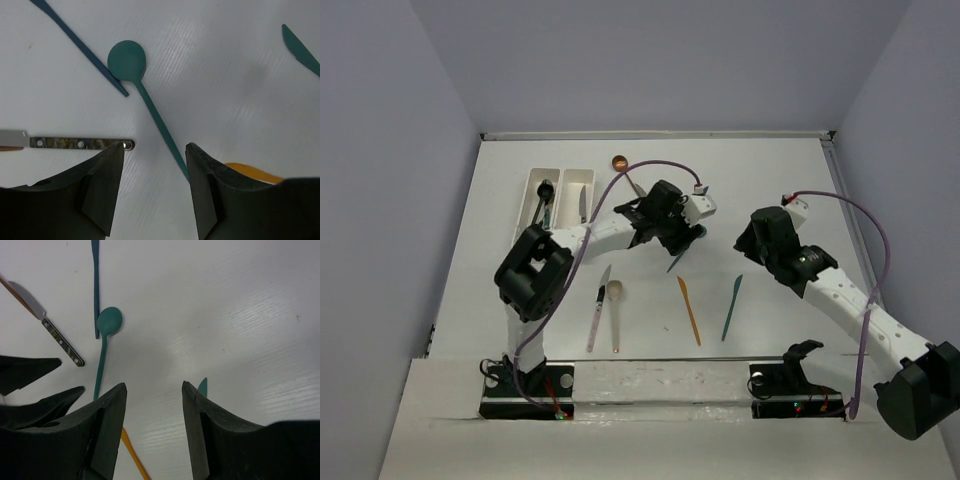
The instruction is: Sort the eating utensils into containers
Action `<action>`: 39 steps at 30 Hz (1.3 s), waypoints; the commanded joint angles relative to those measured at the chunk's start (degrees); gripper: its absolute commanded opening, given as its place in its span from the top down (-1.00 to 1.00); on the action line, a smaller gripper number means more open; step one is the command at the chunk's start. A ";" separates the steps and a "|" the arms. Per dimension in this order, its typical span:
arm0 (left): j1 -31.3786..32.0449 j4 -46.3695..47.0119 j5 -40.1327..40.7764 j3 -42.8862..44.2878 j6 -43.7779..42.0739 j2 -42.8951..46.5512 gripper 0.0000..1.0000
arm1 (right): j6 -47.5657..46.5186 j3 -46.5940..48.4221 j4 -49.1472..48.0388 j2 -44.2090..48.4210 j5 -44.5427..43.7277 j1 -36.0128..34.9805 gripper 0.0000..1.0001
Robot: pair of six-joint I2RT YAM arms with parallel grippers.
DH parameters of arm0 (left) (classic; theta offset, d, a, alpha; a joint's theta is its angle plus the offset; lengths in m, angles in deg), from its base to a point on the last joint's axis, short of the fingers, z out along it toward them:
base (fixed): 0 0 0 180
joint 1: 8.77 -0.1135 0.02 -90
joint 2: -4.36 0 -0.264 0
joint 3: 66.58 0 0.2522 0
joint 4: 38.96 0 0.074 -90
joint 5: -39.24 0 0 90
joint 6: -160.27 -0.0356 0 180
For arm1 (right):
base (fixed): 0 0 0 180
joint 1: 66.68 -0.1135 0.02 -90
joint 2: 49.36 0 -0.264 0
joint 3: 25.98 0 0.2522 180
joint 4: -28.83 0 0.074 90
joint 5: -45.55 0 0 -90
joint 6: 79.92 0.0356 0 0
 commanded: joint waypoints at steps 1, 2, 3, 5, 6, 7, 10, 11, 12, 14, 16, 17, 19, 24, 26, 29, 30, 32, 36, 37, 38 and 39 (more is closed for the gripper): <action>1.06 -3.43 4.98 8.96 0.44 -8.59 -0.26 | -1.21 -1.61 1.10 4.21 -1.20 -0.13 -0.08; 1.06 -3.70 4.89 9.84 0.44 -9.91 -0.23 | -1.39 -1.96 1.28 4.65 -1.37 -0.13 -0.08; 1.06 -3.88 4.63 10.55 0.44 -11.58 -0.22 | -1.48 -2.23 1.80 4.91 -2.07 -0.13 -0.08; 1.23 -4.23 3.57 11.70 0.53 -12.65 -0.17 | -1.57 -3.19 2.51 5.18 -2.86 -0.13 -0.08; 1.41 -4.84 2.88 12.31 0.44 -13.00 -0.16 | -1.57 -3.46 2.51 5.01 -3.39 -0.13 -0.08; 1.49 -5.02 2.52 12.49 0.53 -13.09 -0.15 | -1.66 -3.64 2.60 4.83 -3.57 -0.13 -0.08; 2.02 -5.63 2.43 13.36 0.35 -14.05 -0.15 | -1.83 -3.99 2.60 4.13 -3.75 -0.13 -0.08; 2.11 -5.98 2.52 13.89 0.53 -15.19 -0.15 | -2.01 -3.90 2.69 3.78 -3.75 -0.13 -0.08; 2.11 -6.51 2.43 14.59 0.70 -15.90 -0.15 | -2.10 -3.81 2.60 3.60 -3.83 -0.13 -0.08; 2.11 -8.09 1.90 16.27 0.97 -17.13 -0.11 | -2.62 -3.81 2.77 3.77 -3.75 -0.13 -0.08; 2.11 -8.71 1.03 16.45 1.49 -18.19 -0.04 | -3.06 -3.81 3.04 4.12 -4.10 -0.13 -0.08; 2.11 -8.97 0.85 16.36 1.50 -18.36 -0.04 | -3.06 -3.81 3.21 4.30 -4.27 -0.13 -0.08; 2.11 -9.50 0.67 16.27 1.50 -18.54 0.01 | -3.24 -3.81 3.83 5.09 -4.88 -0.13 -0.08; 2.46 -10.03 1.46 16.53 1.93 -19.24 0.07 | -3.68 -3.90 4.36 6.15 -5.85 -0.13 -0.08; 2.64 -10.47 1.90 17.15 2.11 -20.12 0.12 | -3.85 -3.90 4.44 6.32 -6.12 -0.13 -0.08; 2.64 -10.82 1.73 18.11 2.64 -21.00 0.35 | -3.86 -4.16 4.71 6.50 -6.56 -0.13 -0.08; 2.72 -11.08 1.55 18.64 2.55 -21.18 0.59 | -3.85 -4.51 4.88 6.67 -6.73 -0.13 -0.08; 2.72 -11.26 1.55 18.91 2.81 -21.09 0.96 | -3.59 -5.04 5.06 7.20 -6.91 -0.13 -0.08; 2.64 -10.91 2.07 19.08 4.04 -20.56 1.00 | -3.41 -5.66 5.15 8.34 -7.00 -0.13 -0.08; 2.64 -10.91 1.82 19.08 4.31 -20.39 1.00 | -3.41 -5.75 5.15 8.52 -7.00 -0.13 -0.08; 2.64 -10.82 0.68 19.00 4.57 -20.04 1.00 | -3.41 -5.75 5.24 8.78 -7.00 -0.13 -0.08; 2.64 -10.56 -0.46 18.73 4.92 -18.56 1.00 | -3.41 -5.75 5.41 8.96 -7.00 -0.13 -0.08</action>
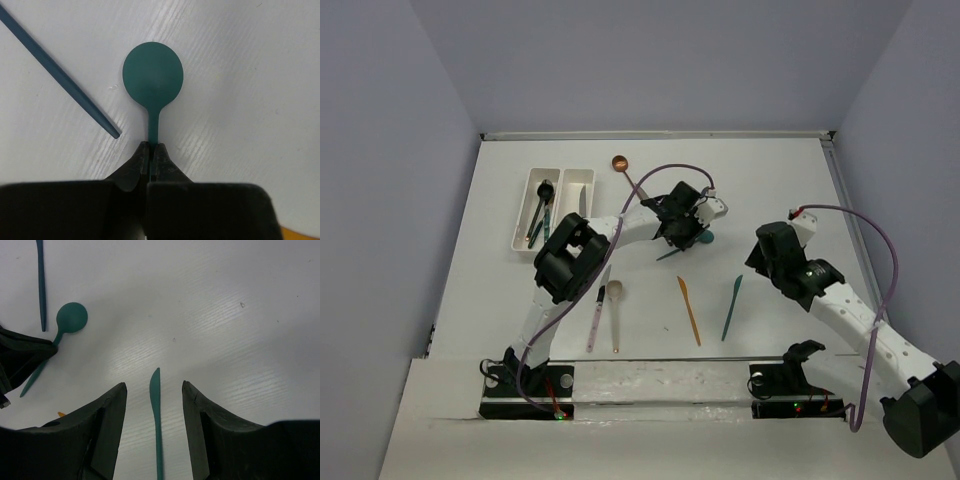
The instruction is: Sort the eating utensils into containers
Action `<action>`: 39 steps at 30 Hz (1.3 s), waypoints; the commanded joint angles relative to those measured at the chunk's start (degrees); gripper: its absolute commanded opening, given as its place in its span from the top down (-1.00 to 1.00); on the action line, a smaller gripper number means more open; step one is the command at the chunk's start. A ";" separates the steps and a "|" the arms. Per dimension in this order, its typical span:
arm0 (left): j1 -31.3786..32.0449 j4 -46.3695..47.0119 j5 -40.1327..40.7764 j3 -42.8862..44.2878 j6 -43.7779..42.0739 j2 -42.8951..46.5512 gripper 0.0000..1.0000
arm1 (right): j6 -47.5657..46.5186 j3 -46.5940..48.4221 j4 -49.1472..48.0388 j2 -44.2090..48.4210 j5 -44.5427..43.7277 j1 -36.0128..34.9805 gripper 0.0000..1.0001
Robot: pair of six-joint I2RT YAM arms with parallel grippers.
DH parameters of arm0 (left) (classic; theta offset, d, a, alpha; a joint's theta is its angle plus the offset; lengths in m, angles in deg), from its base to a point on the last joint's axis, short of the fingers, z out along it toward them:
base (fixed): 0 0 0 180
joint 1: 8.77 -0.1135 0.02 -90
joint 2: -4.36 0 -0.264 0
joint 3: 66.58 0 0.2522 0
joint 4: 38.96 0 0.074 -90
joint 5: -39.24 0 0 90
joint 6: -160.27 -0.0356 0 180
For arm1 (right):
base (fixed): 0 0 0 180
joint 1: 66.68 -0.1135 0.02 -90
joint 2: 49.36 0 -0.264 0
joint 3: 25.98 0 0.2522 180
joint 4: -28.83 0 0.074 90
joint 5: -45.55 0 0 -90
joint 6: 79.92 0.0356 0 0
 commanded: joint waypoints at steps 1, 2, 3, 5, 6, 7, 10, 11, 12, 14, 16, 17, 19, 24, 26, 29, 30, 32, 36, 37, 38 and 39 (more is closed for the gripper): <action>0.45 -1.64 -3.55 0.00 2.30 2.66 1.00 | -0.35 -0.39 0.45 2.09 -2.17 -0.11 -0.08; 0.45 -1.11 -5.74 -0.53 2.65 4.06 1.00 | -0.36 -0.48 0.71 2.27 -2.25 -0.11 -0.08; 0.54 -0.50 -6.54 -0.88 2.83 5.38 1.00 | -0.27 -0.65 0.89 2.62 -2.43 -0.11 -0.08; 0.45 0.91 -7.52 -1.67 3.18 9.86 1.00 | -0.18 -0.83 0.98 3.50 -2.61 -0.11 -0.08; 0.19 1.26 -8.04 -1.85 3.09 12.74 1.00 | -0.01 -0.92 1.15 3.77 -2.69 -0.11 -0.08; -0.07 1.53 -8.56 -2.03 3.01 13.99 1.00 | 0.17 -1.01 1.24 4.47 -2.52 -0.11 -0.08; -3.22 1.09 -10.32 -1.76 3.97 18.48 1.00 | 0.70 -1.44 1.77 5.35 -2.34 -0.11 -0.08; -4.54 0.31 -12.50 -1.76 4.41 19.62 1.00 | 0.87 -1.62 1.86 5.96 -2.17 -0.11 -0.08; -6.12 -0.14 -13.83 -1.85 5.37 22.24 1.00 | 0.88 -2.06 2.03 6.23 -1.99 -0.11 -0.08; -11.90 -1.01 -17.25 -3.25 5.73 25.50 1.00 | 0.96 -2.41 2.12 6.67 -1.38 -0.11 -0.08; -16.57 -0.50 -17.97 -6.31 5.03 31.65 1.00 | 0.88 -2.94 2.03 7.20 -1.29 -0.11 -0.08; -21.65 -0.06 -17.97 -7.90 4.42 36.11 1.00 | 0.96 -3.03 2.03 7.37 -1.29 -0.11 -0.08; -29.99 1.78 -17.89 -13.07 2.57 40.35 1.00 | 0.96 -3.29 2.03 7.29 -1.64 -0.11 -0.08; -42.53 1.53 -19.64 -21.70 -1.91 46.70 1.00 | 0.44 -3.12 1.77 6.50 -2.17 -0.11 -0.08; -49.45 1.88 -21.57 -24.69 -2.62 46.18 1.00 | 0.00 -3.03 1.59 5.97 -2.17 -0.11 -0.08; -55.61 4.68 -20.97 -27.76 -2.09 43.37 1.00 | -0.35 -3.20 1.42 5.70 -1.82 -0.11 -0.08; -56.41 5.83 -20.18 -28.56 -1.92 41.62 1.00 | -0.36 -3.20 1.33 5.79 -1.73 -0.11 -0.08; -57.29 8.20 -18.69 -30.06 -1.83 39.68 1.00 | -0.62 -3.38 1.24 6.05 -1.55 -0.11 -0.08; -57.99 11.28 -16.40 -29.63 -0.42 33.35 1.00 | -0.71 -3.64 0.98 6.84 -1.38 -0.11 -0.08; -58.17 12.94 -15.87 -29.28 0.88 32.38 1.00 | -0.79 -3.82 0.98 6.93 -1.29 -0.11 -0.08; -58.26 13.22 -15.17 -28.93 1.16 31.42 1.00 | -0.88 -3.82 0.80 7.02 -1.29 -0.11 -0.08; -58.26 13.39 -15.16 -28.66 1.33 29.67 1.00 | -0.97 -3.91 0.63 7.11 -1.11 -0.11 -0.08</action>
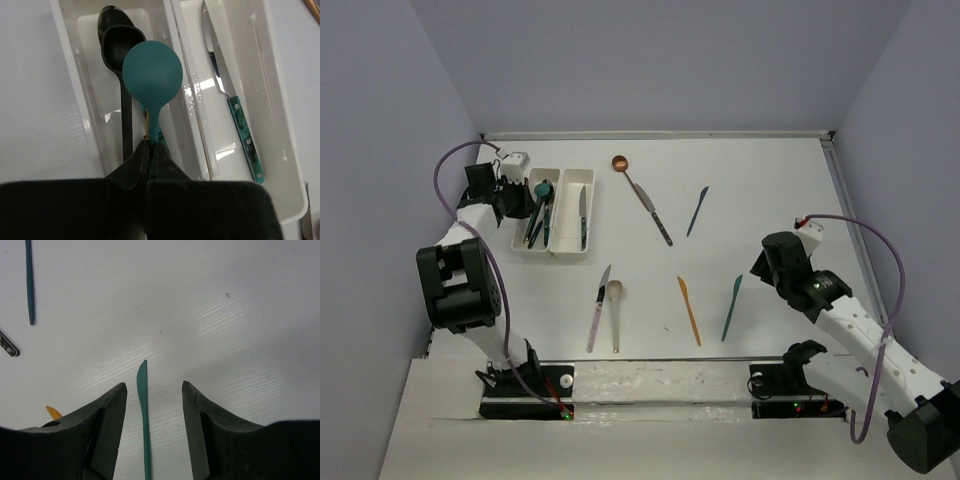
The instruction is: Sort the eating utensils into containers
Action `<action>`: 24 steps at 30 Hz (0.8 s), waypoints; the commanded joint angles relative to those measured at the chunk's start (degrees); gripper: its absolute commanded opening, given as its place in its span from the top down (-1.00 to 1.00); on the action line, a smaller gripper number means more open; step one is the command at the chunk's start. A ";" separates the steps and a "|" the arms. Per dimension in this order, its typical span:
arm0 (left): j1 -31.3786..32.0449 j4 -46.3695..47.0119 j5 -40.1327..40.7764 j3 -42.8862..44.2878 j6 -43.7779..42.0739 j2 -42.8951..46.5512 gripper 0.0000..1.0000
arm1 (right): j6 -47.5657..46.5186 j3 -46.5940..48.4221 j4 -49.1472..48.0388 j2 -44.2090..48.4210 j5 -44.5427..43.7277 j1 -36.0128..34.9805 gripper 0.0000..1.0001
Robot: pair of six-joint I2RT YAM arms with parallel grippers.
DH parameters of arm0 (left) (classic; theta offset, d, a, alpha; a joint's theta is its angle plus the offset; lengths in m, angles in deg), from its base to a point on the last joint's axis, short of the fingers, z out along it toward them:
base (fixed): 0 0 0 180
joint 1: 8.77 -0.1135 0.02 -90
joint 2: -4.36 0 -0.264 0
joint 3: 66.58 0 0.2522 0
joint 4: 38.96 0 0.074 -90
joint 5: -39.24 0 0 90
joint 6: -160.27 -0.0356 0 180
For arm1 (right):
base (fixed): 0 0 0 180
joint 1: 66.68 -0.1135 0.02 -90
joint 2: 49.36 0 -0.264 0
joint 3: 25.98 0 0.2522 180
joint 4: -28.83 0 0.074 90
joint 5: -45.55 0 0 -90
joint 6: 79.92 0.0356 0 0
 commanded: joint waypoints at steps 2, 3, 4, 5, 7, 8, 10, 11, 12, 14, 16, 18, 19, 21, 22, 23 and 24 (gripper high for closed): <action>-0.21 6.23 0.66 2.03 2.28 -3.33 1.00 | -1.63 -0.54 -1.89 0.73 -0.04 -0.11 -0.08; -0.29 6.23 0.75 2.12 2.37 -4.73 1.00 | -1.89 -0.54 -2.24 -0.15 0.31 -0.11 -0.08; -0.29 6.23 0.66 2.12 2.37 -5.27 1.00 | -2.50 -0.28 -2.50 -0.94 1.44 -0.11 -0.08; -0.21 6.23 0.57 2.12 2.37 -6.23 1.00 | -2.86 -0.10 -2.76 -1.82 2.07 -0.11 -0.08; -0.29 6.23 0.40 1.86 2.37 -6.86 1.00 | -3.65 0.86 -2.68 -5.32 4.43 -0.11 -0.08; -0.29 6.31 0.22 1.77 2.37 -7.03 0.89 | -3.74 1.21 -2.77 -6.82 5.58 -0.11 -0.09; -0.29 6.58 -0.22 1.42 2.45 -7.30 0.72 | -3.04 1.74 -2.77 -11.20 9.34 -0.11 -0.11; -0.21 6.75 -0.31 1.24 2.89 -7.30 0.51 | -2.69 2.18 -2.68 -12.79 10.58 -0.11 -0.11; -0.29 6.93 -0.31 1.07 3.16 -7.21 0.41 | -2.51 2.27 -2.77 -14.55 12.08 -0.11 -0.11; -0.29 7.28 -0.66 0.54 3.33 -6.86 0.30 | -1.99 2.62 -1.89 -17.98 14.63 -0.11 -0.11; -0.29 7.46 -1.36 0.19 3.51 -6.07 0.17 | 0.82 2.97 -0.05 -22.12 17.18 -0.11 -0.08; -0.29 7.46 -1.71 -0.51 3.51 -5.19 0.11 | 2.84 2.63 0.40 -23.09 18.24 -1.60 -0.07; -0.29 7.54 -1.71 -0.69 3.25 -4.14 0.06 | 3.64 2.19 0.75 -22.83 18.33 -3.08 -0.07; -0.21 7.72 -1.89 -1.48 3.07 -2.21 -0.02 | 6.10 1.83 1.10 -21.52 19.21 -5.19 -0.07; -0.29 7.81 -1.97 -1.74 2.90 -1.59 -0.04 | 6.71 1.57 1.19 -21.16 19.56 -5.90 -0.07; -0.29 7.98 -2.32 -2.27 2.89 -0.89 -0.04 | 7.85 1.48 1.27 -20.90 20.00 -6.61 -0.06; -0.29 8.07 -2.59 -2.53 2.81 0.34 -0.05 | 8.38 1.31 1.88 -20.72 20.00 -8.09 -0.06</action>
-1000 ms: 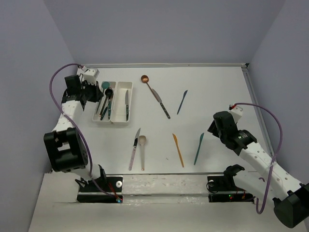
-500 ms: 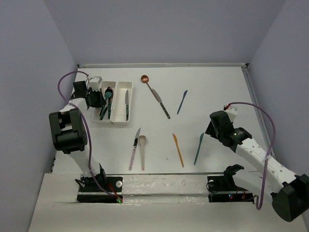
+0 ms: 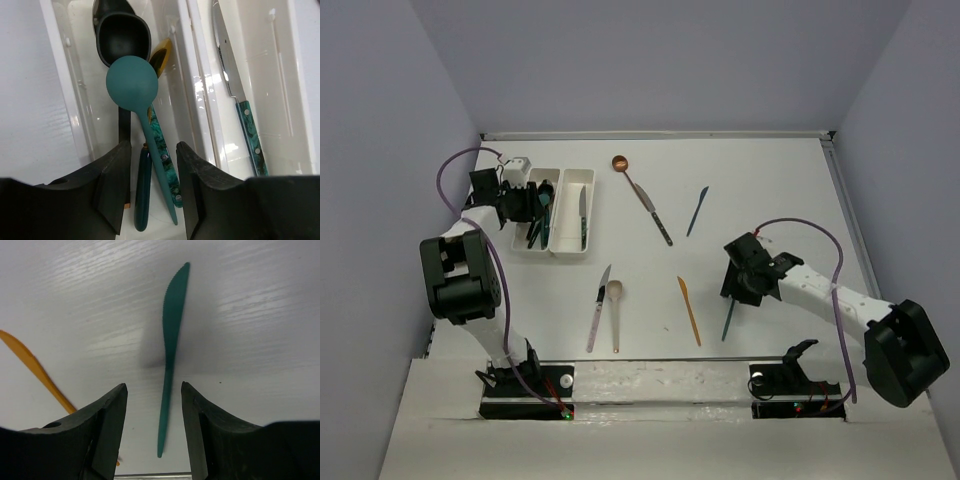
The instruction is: Sort the eating utensils into containers
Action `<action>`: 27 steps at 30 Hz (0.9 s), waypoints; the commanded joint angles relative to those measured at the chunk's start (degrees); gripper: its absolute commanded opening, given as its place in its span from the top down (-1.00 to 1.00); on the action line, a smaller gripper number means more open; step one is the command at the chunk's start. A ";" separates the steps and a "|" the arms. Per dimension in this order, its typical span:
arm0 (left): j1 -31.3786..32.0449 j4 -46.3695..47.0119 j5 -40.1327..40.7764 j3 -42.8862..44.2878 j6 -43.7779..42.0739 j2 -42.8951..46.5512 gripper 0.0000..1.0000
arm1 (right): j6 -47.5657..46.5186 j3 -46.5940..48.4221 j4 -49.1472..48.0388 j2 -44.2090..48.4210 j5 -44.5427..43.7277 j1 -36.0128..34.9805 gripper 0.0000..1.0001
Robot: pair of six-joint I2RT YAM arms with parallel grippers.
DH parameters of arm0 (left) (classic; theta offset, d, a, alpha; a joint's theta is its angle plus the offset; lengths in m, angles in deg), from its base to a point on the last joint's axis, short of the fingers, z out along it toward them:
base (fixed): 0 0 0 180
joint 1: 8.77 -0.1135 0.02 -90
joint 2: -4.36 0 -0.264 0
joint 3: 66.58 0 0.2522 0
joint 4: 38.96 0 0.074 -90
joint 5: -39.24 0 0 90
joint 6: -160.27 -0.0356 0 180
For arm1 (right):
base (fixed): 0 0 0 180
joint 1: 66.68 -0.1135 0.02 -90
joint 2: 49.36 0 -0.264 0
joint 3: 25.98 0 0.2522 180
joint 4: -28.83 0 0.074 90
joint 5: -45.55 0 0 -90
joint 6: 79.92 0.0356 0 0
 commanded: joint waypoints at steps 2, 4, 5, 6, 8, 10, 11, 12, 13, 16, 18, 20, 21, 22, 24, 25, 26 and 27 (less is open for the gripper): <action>-0.21 2.30 -2.92 -1.88 -0.36 7.32 -0.06 | 6.49 0.74 2.13 1.60 2.06 -4.92 -0.05; -0.21 2.65 -3.71 -2.41 -0.19 8.72 -0.07 | 7.20 0.56 2.22 -0.06 2.32 -6.85 -0.05; -0.21 2.65 -4.06 -2.85 -0.19 9.17 -0.07 | 7.64 0.74 2.48 -1.03 2.49 -6.86 -0.05; -0.21 2.65 -4.33 -3.03 -0.27 9.78 -0.07 | 8.08 0.82 3.88 -1.91 2.23 -7.47 -0.05; -0.29 2.57 -4.68 -3.55 -0.19 10.40 -0.07 | 10.09 1.17 6.17 -4.63 0.31 -8.08 -0.05; -0.29 2.48 -4.86 -4.17 -0.45 11.54 -0.08 | 11.15 1.35 8.37 -5.78 -0.40 -8.70 -0.05; -0.29 2.48 -4.94 -4.43 -0.63 11.98 -0.08 | 11.24 1.27 8.46 -6.40 -0.23 -8.70 -0.05; -0.29 2.48 -4.94 -4.61 -0.80 12.68 -0.08 | 11.33 0.92 8.20 -6.58 -0.06 -8.70 -0.05; -0.29 2.57 -4.94 -4.79 -0.89 13.04 -0.08 | 11.25 0.65 7.59 -6.58 0.12 -8.70 -0.05; -0.29 2.74 -4.86 -5.40 -1.07 14.26 -0.09 | 11.16 0.74 6.88 -6.93 -0.40 -8.70 -0.04; -0.29 3.00 -4.86 -5.84 -1.07 14.79 -0.09 | 10.72 1.00 6.44 -7.11 -0.67 -9.23 0.03; -0.29 3.01 -4.94 -6.19 -1.07 14.97 -0.09 | 10.28 1.17 6.18 -7.28 -0.67 -9.23 0.24; -0.29 3.09 -4.94 -6.28 -1.07 15.15 -0.09 | 10.19 1.09 6.18 -7.37 -0.67 -9.23 0.32; -0.29 3.09 -5.03 -6.46 -1.15 15.15 -0.09 | 10.10 1.18 6.09 -7.37 -0.67 -9.23 0.49; -0.38 3.09 -5.21 -6.46 -1.15 15.50 -0.10 | 9.84 1.00 6.00 -7.28 -0.50 -9.23 0.67; -0.38 3.09 -5.29 -6.54 -1.07 15.59 -0.10 | 9.75 0.91 5.91 -6.85 -0.49 -9.23 0.86; -0.38 3.01 -5.38 -6.63 -1.07 15.76 -0.10 | 9.58 0.65 5.74 -6.67 -0.58 -9.23 0.95; -0.38 3.09 -5.47 -6.72 -1.15 16.11 -0.10 | 9.57 0.47 5.39 -6.32 -0.67 -9.23 1.00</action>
